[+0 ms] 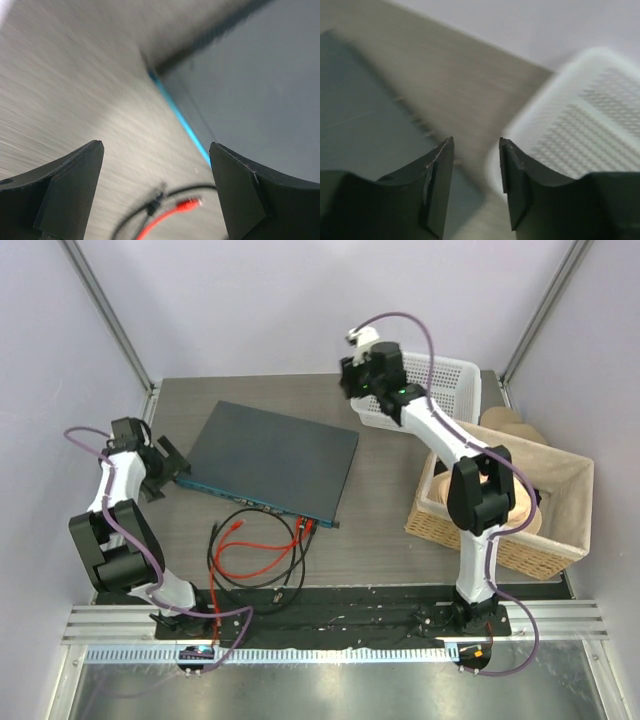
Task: Pull the plug from the switch port
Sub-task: Move the switch port to the center of the board, then pull the connector from the switch port.
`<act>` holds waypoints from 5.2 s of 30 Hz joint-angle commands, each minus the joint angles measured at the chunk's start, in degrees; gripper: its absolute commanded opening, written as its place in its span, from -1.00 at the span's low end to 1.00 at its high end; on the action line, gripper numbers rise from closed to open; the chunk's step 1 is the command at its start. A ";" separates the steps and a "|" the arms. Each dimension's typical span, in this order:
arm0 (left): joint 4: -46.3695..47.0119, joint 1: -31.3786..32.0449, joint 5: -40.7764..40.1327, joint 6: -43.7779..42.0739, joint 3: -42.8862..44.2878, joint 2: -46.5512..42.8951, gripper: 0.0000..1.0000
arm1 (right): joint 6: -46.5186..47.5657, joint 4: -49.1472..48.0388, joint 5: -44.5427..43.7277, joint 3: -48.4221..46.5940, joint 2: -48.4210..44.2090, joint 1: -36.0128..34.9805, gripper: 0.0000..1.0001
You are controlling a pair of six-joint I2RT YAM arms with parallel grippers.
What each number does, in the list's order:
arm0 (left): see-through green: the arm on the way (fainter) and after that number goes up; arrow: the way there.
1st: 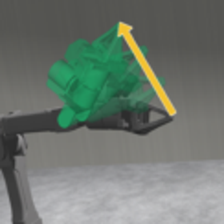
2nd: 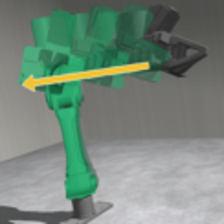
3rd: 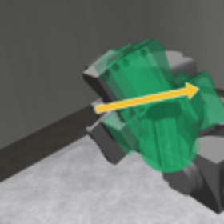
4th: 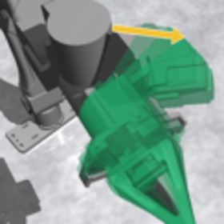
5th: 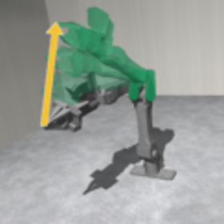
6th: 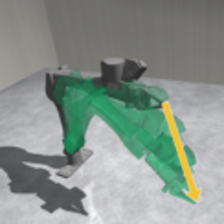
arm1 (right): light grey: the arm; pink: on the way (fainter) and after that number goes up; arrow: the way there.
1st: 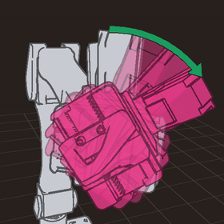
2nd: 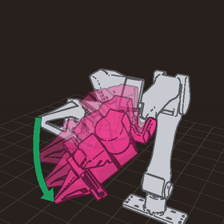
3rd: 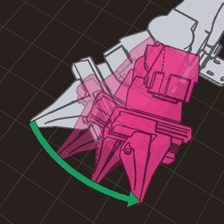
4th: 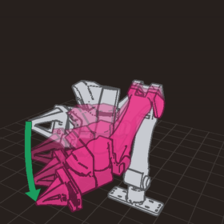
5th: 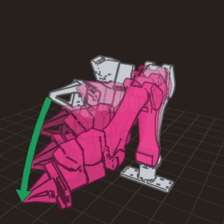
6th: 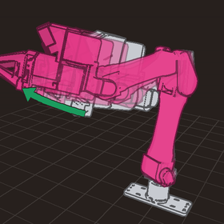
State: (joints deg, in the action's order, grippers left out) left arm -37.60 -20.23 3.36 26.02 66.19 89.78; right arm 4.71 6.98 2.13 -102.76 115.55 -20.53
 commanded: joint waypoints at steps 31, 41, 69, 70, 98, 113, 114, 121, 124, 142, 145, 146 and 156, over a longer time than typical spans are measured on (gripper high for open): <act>12.64 2.02 21.08 11.51 3.05 18.94 0.71 | 9.00 10.74 2.26 1.17 16.72 -6.27 0.83; 12.29 7.22 22.40 10.36 20.36 32.02 0.68 | 7.95 17.19 8.68 7.92 11.47 -5.83 0.69; 12.73 13.02 23.19 -0.88 34.20 22.57 0.67 | 9.88 18.51 8.50 10.74 6.62 -6.71 0.73; 12.99 13.28 23.45 -2.54 32.44 19.24 0.67 | 9.79 18.42 8.42 10.74 6.36 -6.71 0.73; -23.27 28.05 34.19 -44.02 27.73 12.08 0.31 | 3.14 17.29 15.77 8.30 3.80 -2.42 0.68; -27.54 29.46 26.42 -53.53 17.84 -4.16 0.37 | -0.23 12.87 15.80 5.03 -1.55 -7.67 0.69; -27.35 29.54 27.92 -54.14 16.18 -4.69 0.37 | -0.05 13.40 15.71 4.68 -1.90 -7.77 0.69; -26.38 29.98 39.00 -55.82 1.32 -9.70 0.24 | 3.03 21.13 15.01 1.70 -5.60 -8.29 0.65; -21.91 30.07 39.19 -56.86 -7.02 -12.07 0.20 | 2.32 23.78 16.67 1.85 -5.68 -8.56 0.60; -10.73 31.48 30.74 -60.19 -15.04 -6.55 0.18 | 4.08 23.25 15.97 10.74 -10.87 -15.06 0.22; -13.18 30.43 32.32 -64.75 -14.43 -4.36 0.31 | 4.17 23.43 16.68 10.13 -10.69 -15.06 0.20; -15.55 29.55 32.94 -65.82 -13.47 -3.65 0.32 | 4.25 23.34 16.50 9.86 -10.52 -15.06 0.20; -32.25 18.47 40.23 -81.82 -5.64 6.54 0.09 | 7.85 24.83 19.66 9.60 -8.68 -16.38 0.18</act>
State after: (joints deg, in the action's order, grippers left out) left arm -60.23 0.99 39.16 -45.67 56.53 93.38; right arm 10.31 31.53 18.68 -92.12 108.01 -35.99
